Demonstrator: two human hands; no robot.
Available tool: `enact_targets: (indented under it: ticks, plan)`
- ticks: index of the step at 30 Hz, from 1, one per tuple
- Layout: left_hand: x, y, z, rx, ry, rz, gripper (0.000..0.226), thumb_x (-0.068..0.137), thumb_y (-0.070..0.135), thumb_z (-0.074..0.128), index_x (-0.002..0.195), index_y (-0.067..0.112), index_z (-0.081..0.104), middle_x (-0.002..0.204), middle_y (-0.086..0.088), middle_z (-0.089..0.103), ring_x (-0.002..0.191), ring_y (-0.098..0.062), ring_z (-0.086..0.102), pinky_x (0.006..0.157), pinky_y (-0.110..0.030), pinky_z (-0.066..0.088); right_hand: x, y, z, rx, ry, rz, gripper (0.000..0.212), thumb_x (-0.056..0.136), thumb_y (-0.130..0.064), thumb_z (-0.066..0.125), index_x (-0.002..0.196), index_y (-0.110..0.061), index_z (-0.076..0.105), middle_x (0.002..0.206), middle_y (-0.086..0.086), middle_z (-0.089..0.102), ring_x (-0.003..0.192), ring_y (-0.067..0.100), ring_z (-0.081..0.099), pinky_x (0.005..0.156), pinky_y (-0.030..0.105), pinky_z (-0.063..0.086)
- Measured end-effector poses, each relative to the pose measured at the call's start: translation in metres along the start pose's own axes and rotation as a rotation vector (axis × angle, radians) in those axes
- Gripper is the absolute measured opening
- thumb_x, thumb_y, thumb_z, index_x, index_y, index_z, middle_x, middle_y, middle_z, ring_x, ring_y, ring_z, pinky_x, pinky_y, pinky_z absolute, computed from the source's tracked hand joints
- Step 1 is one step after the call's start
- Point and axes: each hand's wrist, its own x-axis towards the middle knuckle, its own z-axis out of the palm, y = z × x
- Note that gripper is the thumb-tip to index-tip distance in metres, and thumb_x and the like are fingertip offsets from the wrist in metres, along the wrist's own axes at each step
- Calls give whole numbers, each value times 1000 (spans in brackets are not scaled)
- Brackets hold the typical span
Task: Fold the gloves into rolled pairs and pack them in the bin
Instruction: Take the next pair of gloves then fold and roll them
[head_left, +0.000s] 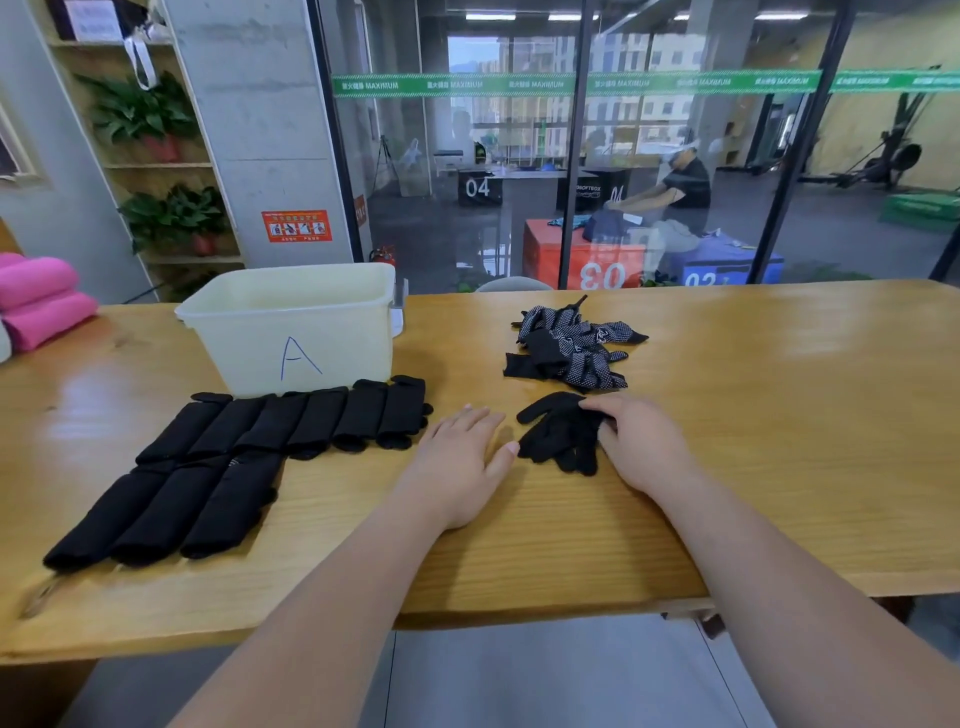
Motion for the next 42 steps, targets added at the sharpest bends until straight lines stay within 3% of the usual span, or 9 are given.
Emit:
enact_targets:
  ticks: [5,9,14,21,25,29,34,37,42]
  plan:
    - [0,-2,3,-23,50,17,60,109,60,31,164,36,33,170,10,31,161,-11,14,131,-43,14,-3,-8,-1,169,-30,-126,48,94,-15,72,133,-43,68,102,-24,63,93,3,61,86,27,49]
    - [-1,-2,4,-28,71,38,51,108,58,37,154,39,49,165,13,39,158,-14,21,129,-47,22,-3,-2,0,289,46,-80,42,93,-16,76,130,-35,70,109,-21,70,97,1,63,92,28,52]
    - [-3,-3,3,-38,76,64,48,106,61,40,145,42,60,162,15,42,158,-12,20,128,-48,21,1,2,3,56,28,-29,23,96,-35,72,119,-35,76,109,-9,64,110,18,57,94,38,51]
    - [-6,-1,1,-63,160,74,46,105,60,43,137,37,65,151,15,50,147,-10,32,123,-47,33,-7,-5,-9,359,128,16,13,103,-30,66,106,-41,72,74,-12,72,68,2,61,63,25,41]
    - [-7,-1,-1,-68,160,64,45,105,59,44,138,36,65,149,15,51,146,-10,33,123,-46,33,-10,-7,-12,479,125,29,19,101,-28,69,107,-44,76,90,-23,77,85,-2,69,79,30,55]
    - [-7,1,-3,-98,161,37,47,105,58,45,140,34,64,149,14,52,146,-9,33,123,-44,33,-12,-10,-19,573,103,33,23,99,-24,71,106,-44,80,93,-33,73,90,-2,67,83,25,49]
    - [-8,2,-8,-166,189,7,43,107,53,47,139,31,65,146,13,55,142,-9,36,121,-39,34,-13,-30,-36,857,80,24,7,93,-23,81,99,-26,82,99,-8,81,98,13,75,95,35,58]
    - [-9,-1,-9,-236,244,-3,40,108,50,47,137,30,66,140,14,58,137,-9,41,116,-39,39,-6,-42,-53,971,44,29,17,88,-17,86,102,-18,77,96,5,80,92,20,75,93,42,62]
    - [-11,-3,-12,-303,307,-26,39,109,48,46,138,29,65,136,16,59,134,-6,43,113,-33,40,9,-59,-87,1109,-149,-21,40,94,-10,78,130,-26,71,96,-5,76,101,23,76,90,39,63]
